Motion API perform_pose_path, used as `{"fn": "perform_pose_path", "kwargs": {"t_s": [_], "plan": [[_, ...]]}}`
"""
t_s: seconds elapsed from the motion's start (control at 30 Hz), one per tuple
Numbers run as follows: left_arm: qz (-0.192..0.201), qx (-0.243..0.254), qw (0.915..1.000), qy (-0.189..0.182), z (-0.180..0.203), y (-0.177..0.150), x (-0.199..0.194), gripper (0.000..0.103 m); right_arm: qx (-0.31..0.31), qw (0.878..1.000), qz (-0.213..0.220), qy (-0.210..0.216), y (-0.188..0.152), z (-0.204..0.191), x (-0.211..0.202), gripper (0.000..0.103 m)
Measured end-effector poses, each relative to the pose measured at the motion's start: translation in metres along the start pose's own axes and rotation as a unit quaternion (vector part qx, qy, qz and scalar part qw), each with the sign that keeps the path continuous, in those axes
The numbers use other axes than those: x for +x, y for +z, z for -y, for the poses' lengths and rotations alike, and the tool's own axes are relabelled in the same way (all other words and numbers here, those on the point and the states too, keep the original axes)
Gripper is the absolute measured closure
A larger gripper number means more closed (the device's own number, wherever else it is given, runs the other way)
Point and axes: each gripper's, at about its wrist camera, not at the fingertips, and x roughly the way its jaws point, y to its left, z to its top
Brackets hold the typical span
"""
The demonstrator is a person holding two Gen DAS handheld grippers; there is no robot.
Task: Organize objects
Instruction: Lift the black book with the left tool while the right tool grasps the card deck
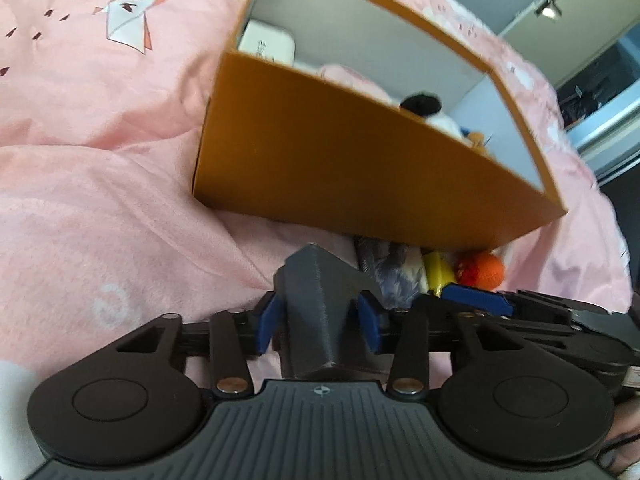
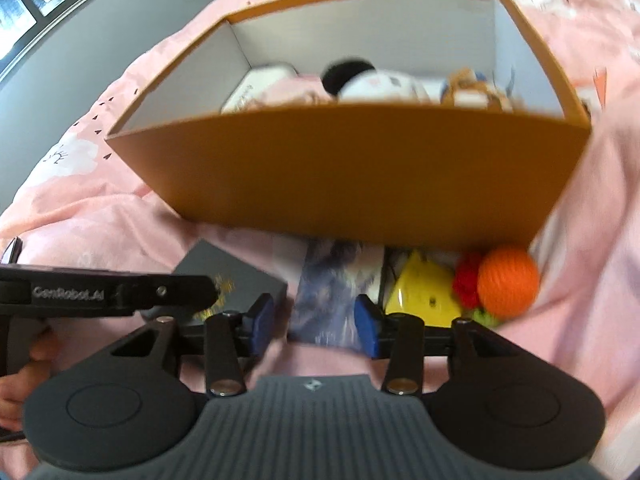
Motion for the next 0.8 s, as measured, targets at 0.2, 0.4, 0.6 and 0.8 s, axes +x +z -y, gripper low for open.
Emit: {"fn": "perform_pose_path", "kwargs": {"t_s": [0.2,0.4,0.6,0.8], "plan": [[0.037,0.002,0.9993,0.011,-0.001,-0.001,-0.021,0.059,-0.033,0.998,-0.018,-0.048,0.015,-0.006,0.02,0.044],[0.037,-0.003,0.9993,0.01,-0.007,0.002,-0.023,0.059,-0.03,0.996,-0.056,-0.066,0.022,-0.006,0.045,0.043],[0.019,-0.013,0.9997,0.005,-0.016,0.004,-0.016,0.058,-0.01,0.994,-0.077,-0.071,0.027,-0.002,0.063,0.04],[0.007,-0.018,0.9998,0.001,-0.02,0.006,-0.009,0.054,-0.001,0.995,-0.082,-0.06,0.026,0.003,0.06,0.042]]}}
